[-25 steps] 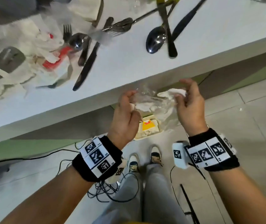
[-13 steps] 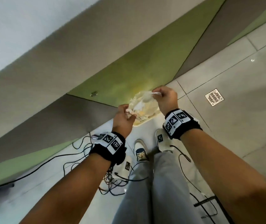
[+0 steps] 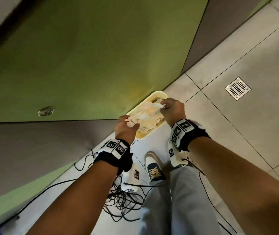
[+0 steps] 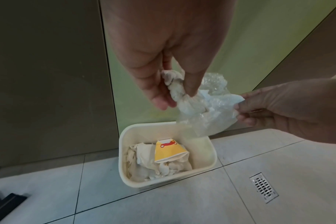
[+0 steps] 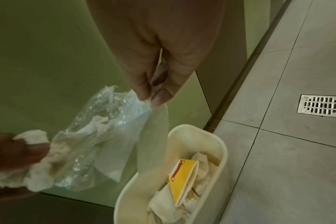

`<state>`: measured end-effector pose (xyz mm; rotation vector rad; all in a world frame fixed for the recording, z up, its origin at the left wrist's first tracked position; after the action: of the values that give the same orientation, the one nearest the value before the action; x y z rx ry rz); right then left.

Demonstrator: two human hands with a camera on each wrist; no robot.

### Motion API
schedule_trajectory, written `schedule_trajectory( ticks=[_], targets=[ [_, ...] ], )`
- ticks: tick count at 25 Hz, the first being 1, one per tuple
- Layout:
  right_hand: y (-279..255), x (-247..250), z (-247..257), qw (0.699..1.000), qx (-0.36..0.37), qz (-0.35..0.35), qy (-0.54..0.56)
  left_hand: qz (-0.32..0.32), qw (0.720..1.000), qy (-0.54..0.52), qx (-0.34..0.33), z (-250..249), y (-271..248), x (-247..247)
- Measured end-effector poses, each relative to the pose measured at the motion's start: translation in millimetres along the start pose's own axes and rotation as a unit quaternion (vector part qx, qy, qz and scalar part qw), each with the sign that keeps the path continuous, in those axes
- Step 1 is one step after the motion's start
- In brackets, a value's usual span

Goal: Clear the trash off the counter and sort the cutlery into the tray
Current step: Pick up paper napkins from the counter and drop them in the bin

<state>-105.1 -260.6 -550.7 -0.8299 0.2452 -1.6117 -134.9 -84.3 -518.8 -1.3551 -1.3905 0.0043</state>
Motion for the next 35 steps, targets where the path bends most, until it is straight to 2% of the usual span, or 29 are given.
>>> schedule_trajectory(
  ticks=[7, 11, 14, 15, 18, 21, 25, 28, 31, 35],
  targets=[
    [38, -28, -55, 0.999, -0.033, -0.04, 0.005, 0.017, 0.994, 0.085, 0.06, 11, 56, -45],
    [64, -48, -72, 0.997, -0.073, 0.001, -0.006, 0.037, 0.989, 0.122, 0.076, 16, 92, -69],
    [70, -60, -81, 0.982, -0.089, 0.121, -0.115, 0.112, 0.982, 0.139, 0.067, 27, 106, -88],
    [68, -58, -81, 0.979, -0.073, 0.136, -0.134, 0.132, 0.98, 0.131, 0.067, 29, 106, -91],
    [55, -42, -89, 0.986, -0.085, 0.106, -0.1, 0.139, 0.981, 0.127, 0.046, 28, 99, -85],
    [38, -24, -86, 0.989, -0.088, 0.075, -0.087, 0.142, 0.979, 0.146, -0.019, 8, 79, -67],
    [5, 11, -46, 0.989, -0.057, 0.095, -0.1, 0.173, 0.969, 0.149, -0.093, -41, 25, -31],
    [-25, 41, 3, 0.984, -0.009, 0.12, -0.13, 0.188, 0.963, 0.125, -0.149, -80, -22, 0],
    [-66, 76, 74, 0.972, 0.059, 0.14, -0.179, 0.186, 0.952, 0.11, -0.217, -121, -79, 41],
    [-136, 118, 180, 0.933, 0.141, 0.186, -0.275, 0.151, 0.933, 0.11, -0.306, -167, -168, 123]
  ],
)
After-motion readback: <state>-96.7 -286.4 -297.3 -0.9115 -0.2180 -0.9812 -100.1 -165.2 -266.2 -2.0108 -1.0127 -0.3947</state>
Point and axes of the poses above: each hand's wrist, its own y-axis towards the middle knuckle, its own x-axis out of the back of the hand, z = x × y, the point moved 3 cm from there along y, towards the middle knuckle, and after that the axes turned 4 degrees about y, right-handed, at the moved point
